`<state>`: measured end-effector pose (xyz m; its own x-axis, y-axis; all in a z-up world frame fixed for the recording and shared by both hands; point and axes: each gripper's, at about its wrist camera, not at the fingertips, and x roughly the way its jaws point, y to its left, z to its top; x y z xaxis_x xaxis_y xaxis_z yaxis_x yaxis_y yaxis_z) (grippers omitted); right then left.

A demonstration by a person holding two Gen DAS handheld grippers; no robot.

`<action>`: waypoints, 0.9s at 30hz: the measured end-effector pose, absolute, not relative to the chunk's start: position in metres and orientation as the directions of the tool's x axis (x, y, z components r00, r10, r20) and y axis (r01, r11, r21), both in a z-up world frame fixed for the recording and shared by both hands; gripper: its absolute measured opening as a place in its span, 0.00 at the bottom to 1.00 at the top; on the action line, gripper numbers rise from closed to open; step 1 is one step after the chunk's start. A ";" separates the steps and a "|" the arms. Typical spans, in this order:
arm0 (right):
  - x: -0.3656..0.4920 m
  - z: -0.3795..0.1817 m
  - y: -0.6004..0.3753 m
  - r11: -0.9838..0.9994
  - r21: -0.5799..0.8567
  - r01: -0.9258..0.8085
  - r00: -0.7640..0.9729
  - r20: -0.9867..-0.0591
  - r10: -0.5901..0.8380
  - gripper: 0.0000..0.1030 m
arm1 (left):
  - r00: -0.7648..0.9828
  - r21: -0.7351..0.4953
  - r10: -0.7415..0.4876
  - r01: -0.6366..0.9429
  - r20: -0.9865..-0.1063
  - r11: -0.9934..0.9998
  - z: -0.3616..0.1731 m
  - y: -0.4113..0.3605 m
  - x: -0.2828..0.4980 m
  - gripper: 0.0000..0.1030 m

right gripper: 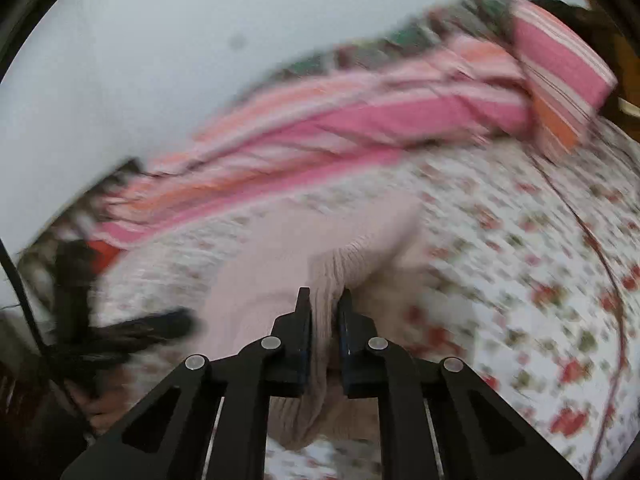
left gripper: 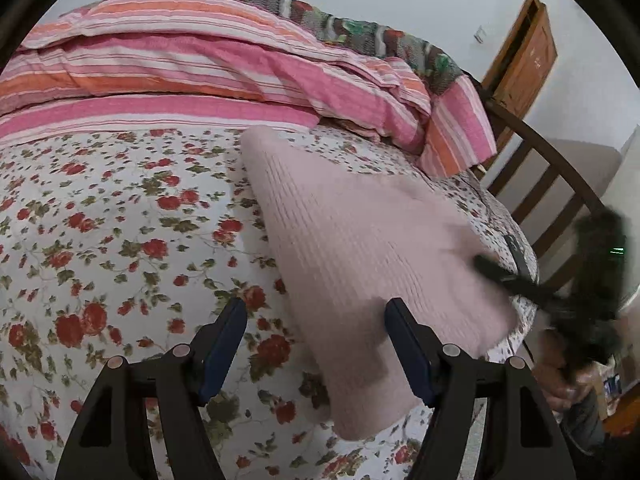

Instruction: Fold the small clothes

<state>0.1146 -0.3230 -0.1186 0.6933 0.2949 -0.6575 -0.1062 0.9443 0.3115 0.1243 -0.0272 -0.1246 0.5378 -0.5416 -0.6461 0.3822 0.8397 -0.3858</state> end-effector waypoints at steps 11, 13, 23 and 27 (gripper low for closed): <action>0.062 -0.101 -0.328 0.914 0.369 -0.169 0.715 -0.592 0.372 0.35 | 0.469 -0.274 -0.538 0.520 -0.700 0.809 -0.146 -0.050 0.067 0.68; 0.062 -0.104 -0.325 0.910 0.378 -0.169 0.705 -0.599 0.380 0.35 | 0.494 -0.227 -0.505 0.518 -0.708 0.825 -0.149 -0.057 0.061 0.67; 0.064 -0.101 -0.321 0.916 0.362 -0.174 0.744 -0.561 0.363 0.04 | 0.576 -0.296 -0.512 0.431 -0.638 0.853 -0.131 -0.042 0.066 0.16; 0.071 -0.132 -0.318 0.943 0.310 -0.123 0.668 -0.677 0.310 0.04 | 0.554 -0.270 -0.486 0.428 -0.676 0.863 -0.144 -0.043 0.064 0.14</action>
